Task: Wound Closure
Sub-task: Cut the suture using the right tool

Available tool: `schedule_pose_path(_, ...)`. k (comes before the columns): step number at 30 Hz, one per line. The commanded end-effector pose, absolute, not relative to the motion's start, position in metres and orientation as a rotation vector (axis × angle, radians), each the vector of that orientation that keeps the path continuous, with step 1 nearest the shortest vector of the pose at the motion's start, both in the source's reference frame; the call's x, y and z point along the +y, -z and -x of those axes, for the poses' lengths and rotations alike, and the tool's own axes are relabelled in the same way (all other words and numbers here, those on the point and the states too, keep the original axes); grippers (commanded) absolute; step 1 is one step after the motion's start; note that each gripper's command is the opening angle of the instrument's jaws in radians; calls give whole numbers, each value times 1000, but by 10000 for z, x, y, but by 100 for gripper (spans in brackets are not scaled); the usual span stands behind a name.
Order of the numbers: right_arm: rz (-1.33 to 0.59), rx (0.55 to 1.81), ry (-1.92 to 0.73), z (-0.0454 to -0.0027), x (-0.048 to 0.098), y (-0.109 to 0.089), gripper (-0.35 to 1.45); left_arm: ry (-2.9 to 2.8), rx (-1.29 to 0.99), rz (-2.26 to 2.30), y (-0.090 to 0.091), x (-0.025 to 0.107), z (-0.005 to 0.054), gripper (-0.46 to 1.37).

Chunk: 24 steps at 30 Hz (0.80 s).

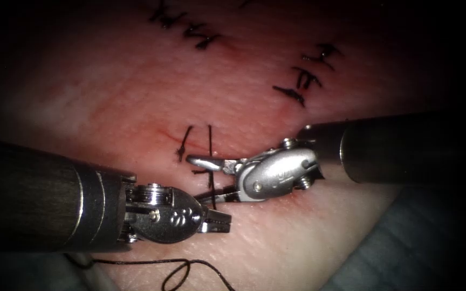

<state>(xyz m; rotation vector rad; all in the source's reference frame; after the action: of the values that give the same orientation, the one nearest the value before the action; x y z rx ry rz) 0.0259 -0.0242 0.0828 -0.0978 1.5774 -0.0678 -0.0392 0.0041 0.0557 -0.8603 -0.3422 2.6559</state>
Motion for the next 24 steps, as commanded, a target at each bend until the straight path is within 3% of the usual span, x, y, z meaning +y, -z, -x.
schedule_pose_path(1,96,1579,69,-260,-242,-827,124,-2656,-349,863,-557,41,392,-35)
schedule_pose_path(20,97,1592,87,-280,-245,-838,120,-2651,-343,861,-557,40,395,-35)
schedule_pose_path(23,94,1597,93,-280,-247,-839,109,-2651,-343,861,-556,40,396,-35)
schedule_pose_path(24,86,1606,102,-278,-247,-840,80,-2651,-343,860,-556,40,396,-35)
